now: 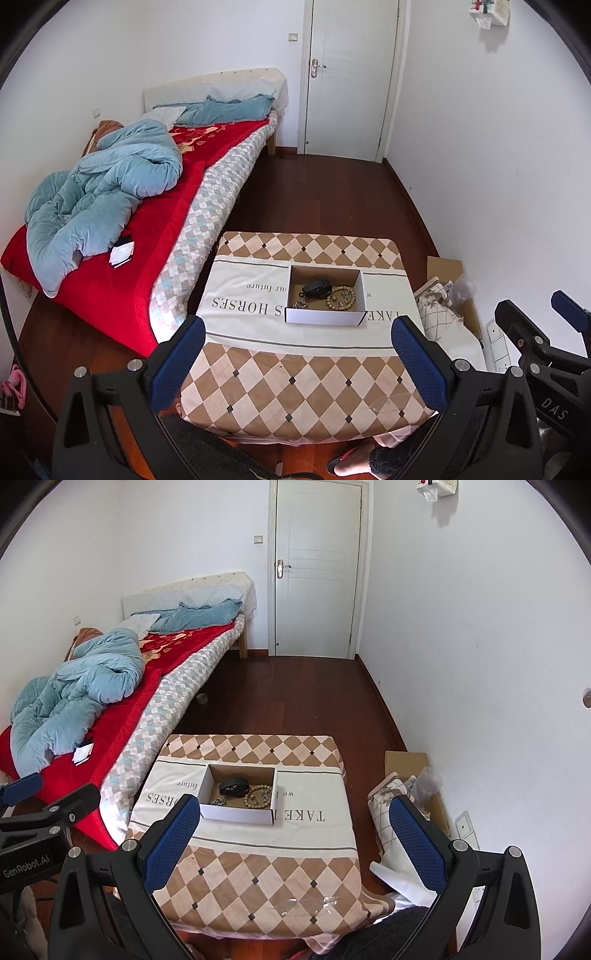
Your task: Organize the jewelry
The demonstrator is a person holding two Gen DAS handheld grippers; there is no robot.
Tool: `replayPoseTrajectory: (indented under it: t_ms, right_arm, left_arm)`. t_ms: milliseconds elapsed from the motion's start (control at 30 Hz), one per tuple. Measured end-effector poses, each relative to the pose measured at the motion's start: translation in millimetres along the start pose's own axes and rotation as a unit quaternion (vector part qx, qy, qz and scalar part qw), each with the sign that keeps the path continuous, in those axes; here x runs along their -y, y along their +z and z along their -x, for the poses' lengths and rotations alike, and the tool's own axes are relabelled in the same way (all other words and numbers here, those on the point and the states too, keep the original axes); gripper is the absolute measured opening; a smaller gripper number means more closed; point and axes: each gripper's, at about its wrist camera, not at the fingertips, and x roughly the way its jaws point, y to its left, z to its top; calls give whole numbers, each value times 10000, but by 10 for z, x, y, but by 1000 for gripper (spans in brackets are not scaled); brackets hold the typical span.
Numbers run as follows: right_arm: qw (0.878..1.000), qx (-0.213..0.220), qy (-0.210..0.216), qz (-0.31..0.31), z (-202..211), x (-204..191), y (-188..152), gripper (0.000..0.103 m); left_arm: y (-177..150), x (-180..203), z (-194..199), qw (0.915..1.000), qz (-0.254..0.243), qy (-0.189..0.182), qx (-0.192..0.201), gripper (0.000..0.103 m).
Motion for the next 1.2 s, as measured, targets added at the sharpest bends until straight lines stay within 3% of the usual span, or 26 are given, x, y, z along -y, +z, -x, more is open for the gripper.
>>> replayPoseTrajectory:
  t_ms: [267,933,1200]
  right_arm:
    - [9999,-122,-63,61,-202,-2,24,103]
    - [9968,-769,-205,50,-1324,-63,129,103]
    - [9957,-888,-233,77,-1523,-95,97,103]
  left_arm:
    - [40,-22,-226,9998,-16,172,-70,103]
    - [198,-80,-1054,9978,35,402,-519,103]
    - [236,-80,-1214,9972,-6,469,-578,103]
